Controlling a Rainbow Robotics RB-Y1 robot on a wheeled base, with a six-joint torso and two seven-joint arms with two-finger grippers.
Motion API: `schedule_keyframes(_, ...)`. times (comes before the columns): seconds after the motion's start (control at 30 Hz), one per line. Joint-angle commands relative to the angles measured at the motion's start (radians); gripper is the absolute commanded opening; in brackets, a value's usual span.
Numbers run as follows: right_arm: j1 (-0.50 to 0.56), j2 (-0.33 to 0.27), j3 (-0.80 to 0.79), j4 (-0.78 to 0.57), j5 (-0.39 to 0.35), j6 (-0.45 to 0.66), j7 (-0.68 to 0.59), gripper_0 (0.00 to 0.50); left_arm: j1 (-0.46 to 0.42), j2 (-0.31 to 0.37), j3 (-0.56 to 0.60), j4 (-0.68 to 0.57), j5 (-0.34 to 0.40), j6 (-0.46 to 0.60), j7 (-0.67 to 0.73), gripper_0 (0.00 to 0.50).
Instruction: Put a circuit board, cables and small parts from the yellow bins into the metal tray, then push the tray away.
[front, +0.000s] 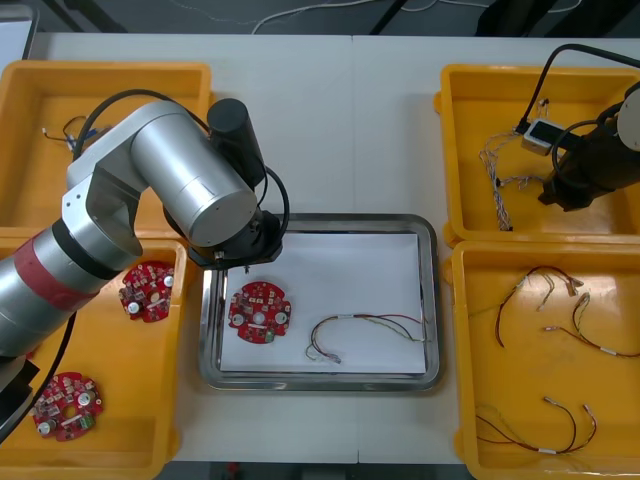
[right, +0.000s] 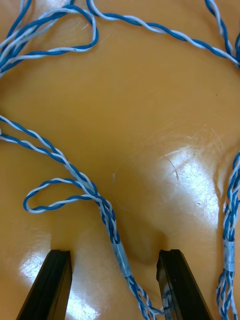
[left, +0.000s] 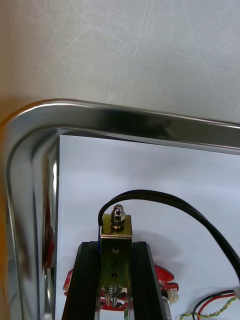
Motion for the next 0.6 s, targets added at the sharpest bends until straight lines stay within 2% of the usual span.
schedule_keyframes(0.03, -0.031, 0.023, 0.023, 0.015, -0.008, -0.011, 0.030, 0.500, -0.050, -0.035, -0.021, 0.017, -0.023, -0.023, -0.076, 0.000)
schedule_keyframes(0.3, -0.031, 0.023, 0.028, 0.017, -0.006, -0.011, 0.031, 0.495, -0.050, -0.042, -0.047, 0.066, -0.044, -0.069, -0.106, 0.000)
schedule_keyframes(0.37, -0.031, 0.023, 0.026, 0.015, -0.003, -0.007, 0.031, 0.331, -0.050, -0.042, -0.049, 0.075, -0.052, -0.084, -0.114, 0.000)
schedule_keyframes(0.4, -0.031, 0.021, 0.026, 0.015, -0.002, -0.007, 0.031, 0.273, -0.050, -0.042, -0.049, 0.077, -0.052, -0.086, -0.117, 0.000)
schedule_keyframes(0.43, -0.031, 0.021, 0.026, 0.015, -0.002, -0.007, 0.031, 0.152, -0.050, -0.042, -0.049, 0.080, -0.055, -0.086, -0.119, 0.000)
schedule_keyframes(0.47, -0.031, 0.021, 0.026, 0.015, -0.002, -0.007, 0.031, 0.113, -0.050, -0.042, -0.049, 0.080, -0.057, -0.087, -0.120, 0.000)
schedule_keyframes(0.5, -0.031, 0.021, 0.026, 0.015, 0.000, -0.007, 0.031, 0.035, -0.050, -0.042, -0.049, 0.081, -0.058, -0.087, -0.123, 0.000)
schedule_keyframes(0.53, -0.031, 0.021, 0.026, 0.015, 0.000, -0.007, 0.031, 0.000, -0.048, -0.042, -0.050, 0.081, -0.064, -0.086, -0.125, 0.000)
schedule_keyframes(0.6, -0.031, 0.021, 0.026, 0.017, 0.000, -0.007, 0.031, 0.000, -0.050, -0.042, -0.049, 0.081, -0.064, -0.086, -0.126, 0.000)
